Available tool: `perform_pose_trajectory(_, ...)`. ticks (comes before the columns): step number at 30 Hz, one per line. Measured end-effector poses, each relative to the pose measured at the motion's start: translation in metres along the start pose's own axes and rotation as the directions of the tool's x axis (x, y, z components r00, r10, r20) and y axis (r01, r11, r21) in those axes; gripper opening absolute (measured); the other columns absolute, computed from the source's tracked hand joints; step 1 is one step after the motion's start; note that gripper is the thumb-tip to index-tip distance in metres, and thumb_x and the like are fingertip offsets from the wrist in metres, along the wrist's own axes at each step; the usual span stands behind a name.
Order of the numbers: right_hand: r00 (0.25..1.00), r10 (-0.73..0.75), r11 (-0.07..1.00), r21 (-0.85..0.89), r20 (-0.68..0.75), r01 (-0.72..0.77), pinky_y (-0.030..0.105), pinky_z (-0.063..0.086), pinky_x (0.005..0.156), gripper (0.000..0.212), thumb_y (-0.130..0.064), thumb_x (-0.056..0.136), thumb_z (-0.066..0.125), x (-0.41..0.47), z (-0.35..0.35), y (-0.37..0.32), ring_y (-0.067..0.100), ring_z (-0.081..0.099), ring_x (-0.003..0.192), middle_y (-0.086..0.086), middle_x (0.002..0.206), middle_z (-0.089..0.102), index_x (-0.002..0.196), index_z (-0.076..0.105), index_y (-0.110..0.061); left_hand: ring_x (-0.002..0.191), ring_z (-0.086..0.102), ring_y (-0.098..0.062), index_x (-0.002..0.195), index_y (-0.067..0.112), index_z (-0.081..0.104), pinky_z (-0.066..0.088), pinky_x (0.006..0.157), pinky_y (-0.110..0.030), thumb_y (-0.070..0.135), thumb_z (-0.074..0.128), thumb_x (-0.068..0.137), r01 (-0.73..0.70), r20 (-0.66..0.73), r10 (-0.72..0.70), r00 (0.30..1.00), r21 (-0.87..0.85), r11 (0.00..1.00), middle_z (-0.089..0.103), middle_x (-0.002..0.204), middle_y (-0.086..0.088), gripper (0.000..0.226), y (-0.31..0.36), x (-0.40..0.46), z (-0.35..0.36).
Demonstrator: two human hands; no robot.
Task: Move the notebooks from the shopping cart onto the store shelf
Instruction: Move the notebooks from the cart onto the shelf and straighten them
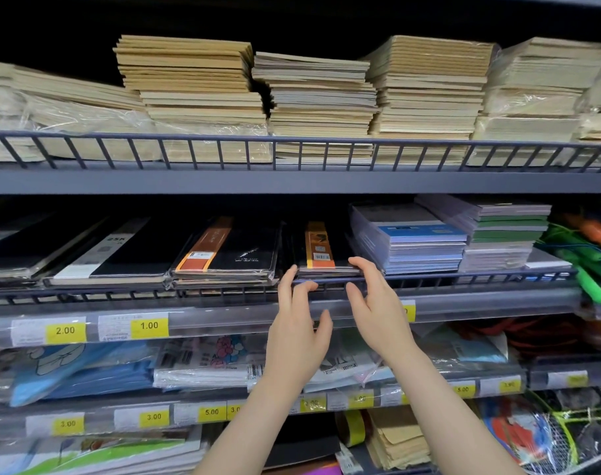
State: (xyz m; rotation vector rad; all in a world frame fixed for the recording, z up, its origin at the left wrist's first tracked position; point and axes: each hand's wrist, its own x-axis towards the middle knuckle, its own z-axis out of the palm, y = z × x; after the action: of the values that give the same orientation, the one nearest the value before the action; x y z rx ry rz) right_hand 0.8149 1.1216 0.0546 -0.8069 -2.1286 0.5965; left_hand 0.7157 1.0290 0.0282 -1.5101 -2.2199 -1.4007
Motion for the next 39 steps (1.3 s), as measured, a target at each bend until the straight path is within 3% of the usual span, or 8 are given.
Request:
perform_pose_trajectory(9, 0.996, -0.012, 0.999, -0.052, -0.087, 0.008, 0.025, 0.048, 0.074, 0.047, -0.033, 0.093, 0.045, -0.014, 0.002, -0.009, 0.015, 0.054, 0.088, -0.011, 0.148, 0.028, 0.138, 0.031, -0.032, 0.05, 0.051, -0.008, 0.111, 0.026, 0.045, 0.045, 0.047, -0.018, 0.036, 0.048, 0.088, -0.138, -0.061, 0.142, 0.988, 0.06, 0.989, 0.015, 0.15, 0.016, 0.025, -0.001, -0.026, -0.017)
perform_pose_trajectory(13, 0.972, -0.188, 0.981, -0.075, -0.137, 0.179, 0.027, 0.051, 0.057, 0.039, -0.038, 0.091, 0.047, -0.034, 0.014, -0.035, 0.003, 0.05, 0.055, -0.014, 0.133, 0.044, 0.129, 0.043, -0.03, 0.048, 0.045, -0.005, 0.102, 0.024, 0.057, 0.043, 0.046, -0.013, 0.032, 0.052, 0.087, -0.216, -0.311, 0.234, 0.921, 0.091, 0.972, 0.049, 0.118, 0.017, 0.018, -0.022, -0.042, -0.076)
perform_pose_trajectory(16, 0.972, -0.202, 0.979, 0.01, -0.124, 0.205, 0.027, 0.049, 0.057, 0.034, -0.041, 0.09, 0.05, -0.032, 0.033, -0.059, 0.011, 0.053, 0.062, -0.016, 0.118, 0.051, 0.122, 0.05, -0.031, 0.048, 0.046, -0.007, 0.109, 0.02, 0.06, 0.037, 0.051, -0.008, 0.029, 0.063, 0.084, -0.057, -0.495, 0.101, 0.863, 0.103, 0.993, 0.053, 0.118, 0.011, 0.027, -0.045, -0.028, -0.123)
perform_pose_trajectory(21, 0.97, -0.183, 0.982, 0.011, -0.16, 0.188, 0.027, 0.047, 0.06, 0.035, -0.038, 0.086, 0.058, -0.019, 0.057, -0.083, 0.013, 0.054, 0.076, -0.014, 0.104, 0.06, 0.119, 0.055, -0.027, 0.061, 0.053, -0.012, 0.127, 0.022, 0.054, 0.037, 0.061, -0.024, 0.036, 0.068, 0.08, 0.24, -0.375, -0.162, 0.913, 0.171, 0.956, 0.064, 0.122, -0.001, 0.051, -0.072, -0.004, -0.144)
perform_pose_trajectory(26, 0.96, -0.193, 0.981, -0.066, -0.205, 0.183, 0.018, 0.04, 0.054, 0.031, -0.029, 0.085, 0.063, -0.004, 0.069, -0.084, 0.001, 0.052, 0.064, -0.01, 0.091, 0.068, 0.115, 0.059, -0.022, 0.051, 0.042, -0.002, 0.115, 0.02, 0.063, 0.034, 0.056, -0.021, 0.03, 0.068, 0.082, 0.208, -0.398, -0.135, 0.907, 0.148, 0.967, 0.07, 0.078, -0.005, 0.035, -0.074, 0.006, -0.143)
perform_pose_trajectory(30, 0.96, -0.169, 0.984, -0.086, -0.222, 0.154, 0.022, 0.038, 0.059, 0.031, -0.026, 0.086, 0.061, 0.003, 0.07, -0.084, 0.003, 0.049, 0.067, -0.006, 0.089, 0.067, 0.117, 0.058, -0.02, 0.064, 0.057, -0.016, 0.114, 0.021, 0.06, 0.04, 0.061, -0.026, 0.026, 0.067, 0.083, 0.224, -0.396, -0.146, 0.906, 0.156, 0.962, 0.071, 0.1, 0.008, 0.033, -0.068, 0.016, -0.139)
perform_pose_trajectory(34, 0.964, -0.179, 0.981, -0.109, -0.198, 0.16, 0.026, 0.041, 0.057, 0.033, -0.032, 0.089, 0.056, 0.004, 0.069, -0.084, 0.009, 0.049, 0.063, -0.006, 0.089, 0.062, 0.12, 0.056, -0.022, 0.086, 0.066, -0.019, 0.11, 0.02, 0.063, 0.048, 0.068, -0.029, 0.035, 0.068, 0.081, 0.213, -0.403, -0.146, 0.903, 0.125, 0.969, 0.072, 0.097, 0.005, 0.033, -0.068, 0.018, -0.136)
perform_pose_trajectory(39, 0.936, -0.247, 0.967, -0.122, -0.249, 0.223, 0.028, 0.044, 0.049, 0.028, -0.024, 0.093, 0.051, 0.004, 0.07, -0.08, 0.016, 0.053, 0.058, -0.001, 0.089, 0.057, 0.118, 0.061, -0.017, 0.071, 0.065, -0.023, 0.106, 0.02, 0.066, 0.049, 0.058, -0.032, 0.037, 0.061, 0.086, 0.205, -0.436, -0.108, 0.893, 0.182, 0.962, 0.073, 0.082, -0.001, 0.027, -0.068, 0.021, -0.137)
